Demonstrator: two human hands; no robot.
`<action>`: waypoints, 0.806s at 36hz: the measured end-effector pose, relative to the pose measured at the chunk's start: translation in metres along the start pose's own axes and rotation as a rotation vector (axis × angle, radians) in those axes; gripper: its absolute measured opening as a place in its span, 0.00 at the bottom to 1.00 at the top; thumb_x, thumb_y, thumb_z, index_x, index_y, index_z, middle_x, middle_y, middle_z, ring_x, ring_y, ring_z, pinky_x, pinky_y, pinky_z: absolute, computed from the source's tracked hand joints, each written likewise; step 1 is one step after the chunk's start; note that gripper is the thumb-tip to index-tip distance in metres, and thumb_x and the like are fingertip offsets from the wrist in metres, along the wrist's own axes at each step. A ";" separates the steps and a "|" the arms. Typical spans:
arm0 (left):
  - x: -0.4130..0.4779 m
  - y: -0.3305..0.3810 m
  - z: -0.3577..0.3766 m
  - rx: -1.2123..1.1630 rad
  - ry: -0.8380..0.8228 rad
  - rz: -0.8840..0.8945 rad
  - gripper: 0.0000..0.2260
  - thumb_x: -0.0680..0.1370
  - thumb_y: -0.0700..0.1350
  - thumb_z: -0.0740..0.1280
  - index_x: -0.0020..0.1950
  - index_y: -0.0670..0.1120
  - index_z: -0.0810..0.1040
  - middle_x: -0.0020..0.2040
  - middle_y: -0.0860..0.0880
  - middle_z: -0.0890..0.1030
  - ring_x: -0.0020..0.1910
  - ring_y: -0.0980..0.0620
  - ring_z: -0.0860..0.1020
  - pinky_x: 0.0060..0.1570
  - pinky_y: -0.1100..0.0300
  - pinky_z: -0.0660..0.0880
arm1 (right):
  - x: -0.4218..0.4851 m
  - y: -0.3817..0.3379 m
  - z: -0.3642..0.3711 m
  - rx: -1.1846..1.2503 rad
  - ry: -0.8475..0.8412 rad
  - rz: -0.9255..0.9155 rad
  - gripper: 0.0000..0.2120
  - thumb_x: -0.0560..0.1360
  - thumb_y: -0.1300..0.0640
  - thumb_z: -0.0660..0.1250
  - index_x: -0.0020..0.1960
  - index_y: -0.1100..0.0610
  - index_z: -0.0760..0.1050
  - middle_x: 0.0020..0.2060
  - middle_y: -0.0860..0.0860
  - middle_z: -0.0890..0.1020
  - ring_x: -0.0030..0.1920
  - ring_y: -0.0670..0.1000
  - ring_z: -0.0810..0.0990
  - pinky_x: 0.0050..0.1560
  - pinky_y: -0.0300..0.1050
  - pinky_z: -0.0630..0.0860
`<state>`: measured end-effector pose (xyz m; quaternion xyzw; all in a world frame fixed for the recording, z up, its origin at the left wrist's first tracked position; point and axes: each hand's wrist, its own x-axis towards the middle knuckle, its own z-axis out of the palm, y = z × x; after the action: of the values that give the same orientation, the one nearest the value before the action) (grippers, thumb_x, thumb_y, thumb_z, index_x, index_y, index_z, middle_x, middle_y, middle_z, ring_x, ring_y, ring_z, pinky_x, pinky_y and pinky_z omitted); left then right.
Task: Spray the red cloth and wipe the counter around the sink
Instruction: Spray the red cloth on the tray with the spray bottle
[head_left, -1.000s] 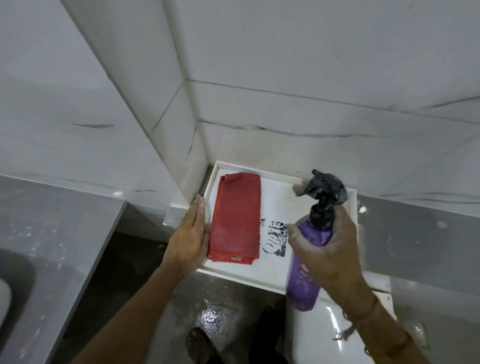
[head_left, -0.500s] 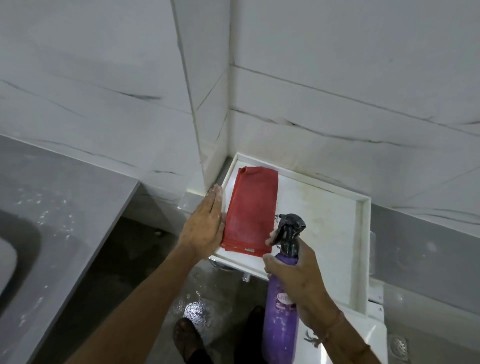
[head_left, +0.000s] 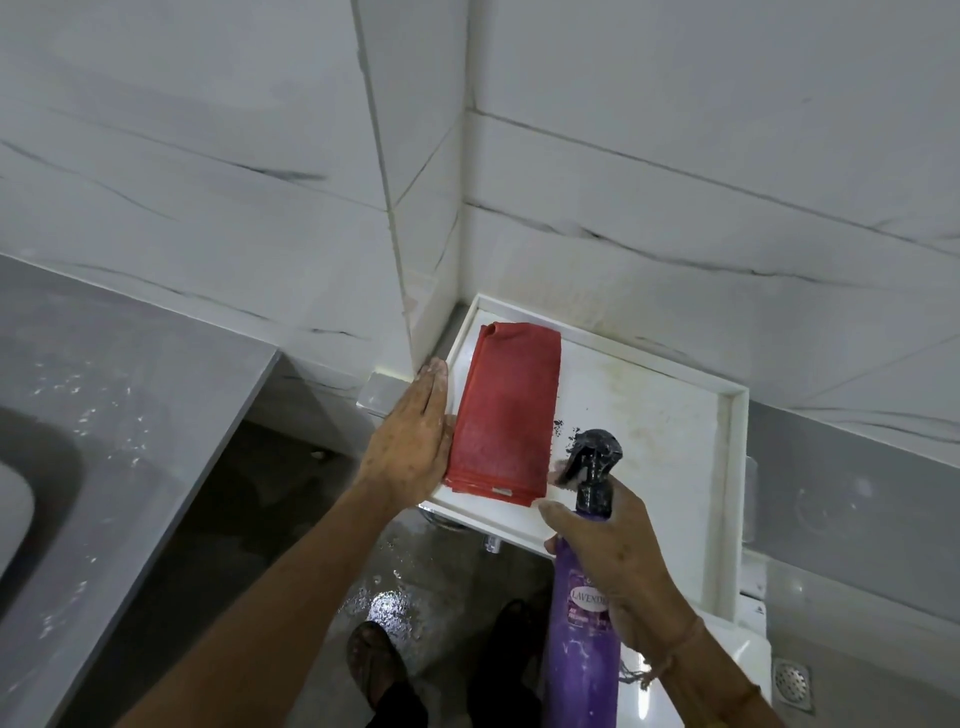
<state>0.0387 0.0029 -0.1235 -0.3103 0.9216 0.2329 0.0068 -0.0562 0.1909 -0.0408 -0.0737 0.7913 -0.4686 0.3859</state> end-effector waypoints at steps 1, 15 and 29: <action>0.000 0.000 0.000 -0.003 0.004 0.002 0.29 0.82 0.53 0.46 0.77 0.43 0.38 0.79 0.45 0.42 0.78 0.51 0.42 0.75 0.58 0.43 | 0.001 0.000 -0.001 -0.016 0.002 0.003 0.11 0.71 0.56 0.73 0.53 0.54 0.77 0.43 0.52 0.84 0.36 0.53 0.83 0.41 0.48 0.82; 0.001 -0.001 0.001 -0.001 0.031 0.027 0.28 0.82 0.52 0.48 0.77 0.42 0.39 0.79 0.44 0.45 0.78 0.49 0.45 0.75 0.58 0.44 | 0.009 -0.018 -0.003 -0.090 0.035 -0.031 0.08 0.73 0.55 0.71 0.50 0.56 0.76 0.39 0.53 0.83 0.31 0.50 0.83 0.31 0.40 0.78; 0.001 -0.001 0.001 -0.005 0.007 0.014 0.29 0.81 0.53 0.47 0.77 0.43 0.39 0.79 0.44 0.44 0.78 0.50 0.44 0.76 0.56 0.45 | 0.002 -0.003 -0.011 -0.117 0.025 0.023 0.08 0.72 0.51 0.72 0.47 0.53 0.77 0.37 0.50 0.84 0.28 0.49 0.83 0.33 0.39 0.78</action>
<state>0.0383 0.0017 -0.1251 -0.3045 0.9233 0.2342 0.0010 -0.0658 0.1951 -0.0366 -0.0813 0.8228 -0.4180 0.3764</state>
